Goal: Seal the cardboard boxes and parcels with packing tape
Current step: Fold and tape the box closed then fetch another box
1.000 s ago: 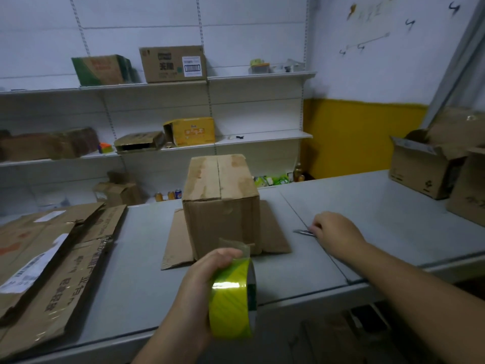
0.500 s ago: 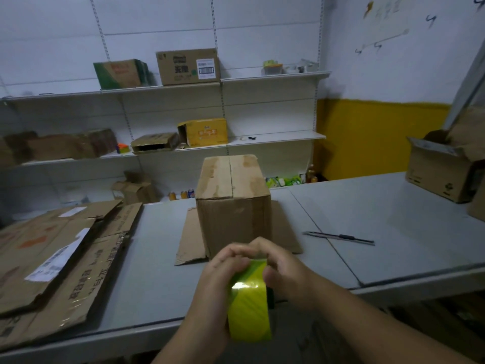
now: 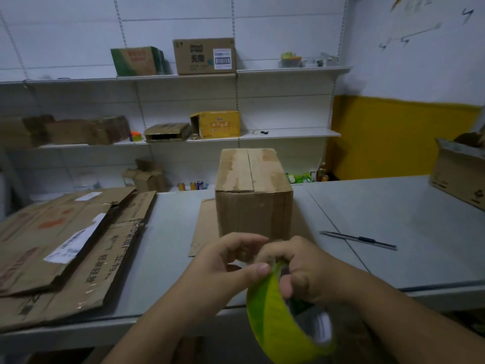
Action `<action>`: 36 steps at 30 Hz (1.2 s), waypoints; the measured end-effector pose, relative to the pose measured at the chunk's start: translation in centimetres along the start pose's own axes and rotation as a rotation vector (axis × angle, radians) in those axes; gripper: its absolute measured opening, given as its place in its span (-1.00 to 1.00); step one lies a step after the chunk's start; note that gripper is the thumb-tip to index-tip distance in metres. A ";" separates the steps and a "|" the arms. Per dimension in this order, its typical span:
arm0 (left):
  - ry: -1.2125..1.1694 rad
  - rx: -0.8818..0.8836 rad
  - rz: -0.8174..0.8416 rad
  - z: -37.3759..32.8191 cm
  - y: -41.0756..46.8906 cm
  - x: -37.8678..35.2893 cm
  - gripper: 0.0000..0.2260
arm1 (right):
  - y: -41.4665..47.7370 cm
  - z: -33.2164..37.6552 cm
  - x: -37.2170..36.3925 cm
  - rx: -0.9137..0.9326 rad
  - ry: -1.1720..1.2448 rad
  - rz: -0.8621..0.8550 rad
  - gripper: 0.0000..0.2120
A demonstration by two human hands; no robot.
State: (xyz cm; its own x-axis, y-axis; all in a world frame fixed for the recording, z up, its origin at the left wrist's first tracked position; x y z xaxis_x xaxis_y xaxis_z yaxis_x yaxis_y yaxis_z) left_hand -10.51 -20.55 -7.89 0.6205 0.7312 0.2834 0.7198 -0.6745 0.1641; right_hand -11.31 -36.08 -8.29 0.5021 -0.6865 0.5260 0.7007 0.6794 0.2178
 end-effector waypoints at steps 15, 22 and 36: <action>0.372 -0.270 -0.250 -1.8 -0.1 0.8 -0.92 | -0.7 0.8 1.8 -0.161 -0.048 0.055 -0.28; 0.068 -0.160 -0.286 -4.5 -0.7 3.1 -0.88 | -3.8 0.5 4.7 -0.500 0.226 0.069 -0.83; 0.317 0.041 -0.136 -7.8 4.1 4.5 -0.91 | -3.6 -5.0 4.3 -0.458 0.085 -0.142 -0.54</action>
State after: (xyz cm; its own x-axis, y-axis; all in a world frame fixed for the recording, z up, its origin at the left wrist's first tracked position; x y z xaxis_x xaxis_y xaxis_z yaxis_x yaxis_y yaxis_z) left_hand -7.20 -20.85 1.44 0.3956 0.7415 0.5420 0.8051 -0.5639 0.1839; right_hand -9.17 -42.79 -10.93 0.4112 -0.7960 0.4441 0.9069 0.4064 -0.1113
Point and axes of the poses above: each hand's wrist, its own y-axis towards the middle knuckle, its own x-axis out of the back of the hand, z = x × y, the point moved 3 cm from there along y, towards the middle knuckle, and after that the axes turned 11 degrees about z, right-handed, at the moved point
